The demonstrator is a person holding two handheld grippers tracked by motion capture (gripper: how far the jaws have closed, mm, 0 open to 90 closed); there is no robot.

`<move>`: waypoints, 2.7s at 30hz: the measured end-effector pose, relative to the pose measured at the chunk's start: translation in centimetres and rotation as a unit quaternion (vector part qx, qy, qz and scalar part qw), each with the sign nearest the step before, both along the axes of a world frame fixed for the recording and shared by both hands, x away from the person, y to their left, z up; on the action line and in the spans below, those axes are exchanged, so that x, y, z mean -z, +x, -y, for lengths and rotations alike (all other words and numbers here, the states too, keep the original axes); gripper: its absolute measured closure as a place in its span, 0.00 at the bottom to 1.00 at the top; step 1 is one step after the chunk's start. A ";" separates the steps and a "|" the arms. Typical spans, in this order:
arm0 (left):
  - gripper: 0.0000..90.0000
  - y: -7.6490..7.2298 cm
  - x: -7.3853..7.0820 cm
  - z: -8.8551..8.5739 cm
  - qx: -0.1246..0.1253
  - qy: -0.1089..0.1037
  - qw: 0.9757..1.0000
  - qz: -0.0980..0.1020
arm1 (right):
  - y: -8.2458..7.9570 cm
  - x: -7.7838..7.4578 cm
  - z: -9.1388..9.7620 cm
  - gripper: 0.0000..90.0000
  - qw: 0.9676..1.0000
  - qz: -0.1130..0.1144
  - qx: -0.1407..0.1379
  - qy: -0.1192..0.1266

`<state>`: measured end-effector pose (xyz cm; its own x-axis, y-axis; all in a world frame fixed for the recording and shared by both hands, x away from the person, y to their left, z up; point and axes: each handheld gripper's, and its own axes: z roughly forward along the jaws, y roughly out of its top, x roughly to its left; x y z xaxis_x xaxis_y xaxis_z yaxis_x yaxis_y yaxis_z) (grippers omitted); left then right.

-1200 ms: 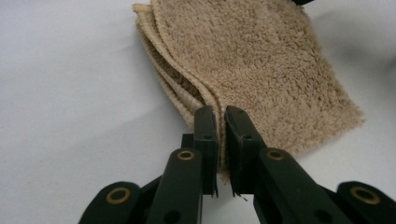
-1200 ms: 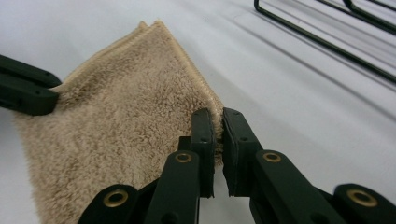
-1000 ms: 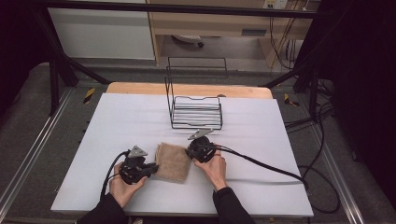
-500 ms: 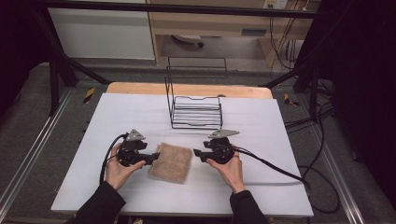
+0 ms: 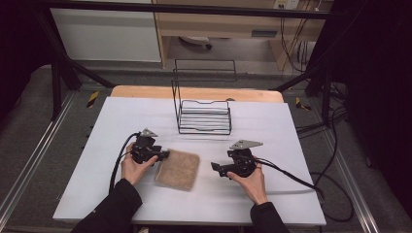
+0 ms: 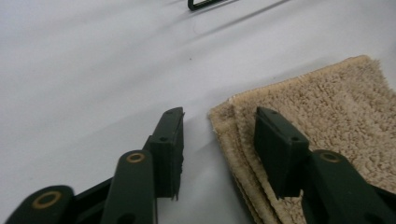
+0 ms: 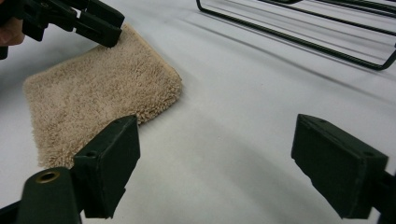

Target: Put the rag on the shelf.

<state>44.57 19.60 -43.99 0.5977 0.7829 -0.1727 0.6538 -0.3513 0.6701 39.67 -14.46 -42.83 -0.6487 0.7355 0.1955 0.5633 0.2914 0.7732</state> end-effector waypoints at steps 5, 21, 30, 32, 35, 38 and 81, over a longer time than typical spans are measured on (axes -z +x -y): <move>0.72 -0.1 0.2 0.5 0.008 -0.003 1.000 0.000 | 0.0 0.1 -0.2 0.14 1.000 -0.004 0.004 0.007; 0.85 -0.1 0.5 1.1 0.010 -0.004 1.000 -0.012 | 0.5 -0.4 -2.3 0.13 1.000 -0.005 0.008 0.024; 0.88 -0.1 0.5 1.2 0.018 0.002 1.000 -0.006 | 1.6 0.6 -5.4 0.38 1.000 -0.008 0.015 0.019; 0.88 -0.1 0.5 1.2 0.019 0.002 1.000 -0.006 | 1.9 1.0 -5.9 0.44 1.000 -0.012 0.017 0.016; 0.88 -0.1 0.5 1.2 0.020 0.002 1.000 -0.005 | 2.2 1.4 -6.5 0.52 1.000 -0.019 0.021 0.013; 0.88 -0.1 0.5 1.2 0.022 0.004 1.000 -0.003 | 2.4 1.8 -6.8 0.59 0.999 -0.030 0.025 0.012; 0.92 -2.1 -2.3 -0.3 0.034 -0.045 0.997 0.048 | 1.6 0.4 -6.8 0.95 0.998 -0.035 0.008 0.056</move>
<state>42.48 19.87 -41.73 0.6660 0.7237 -0.1808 0.5625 -0.3280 0.7590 41.30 -7.70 -43.20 -0.6196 0.7161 0.3214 0.6204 0.1960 0.7594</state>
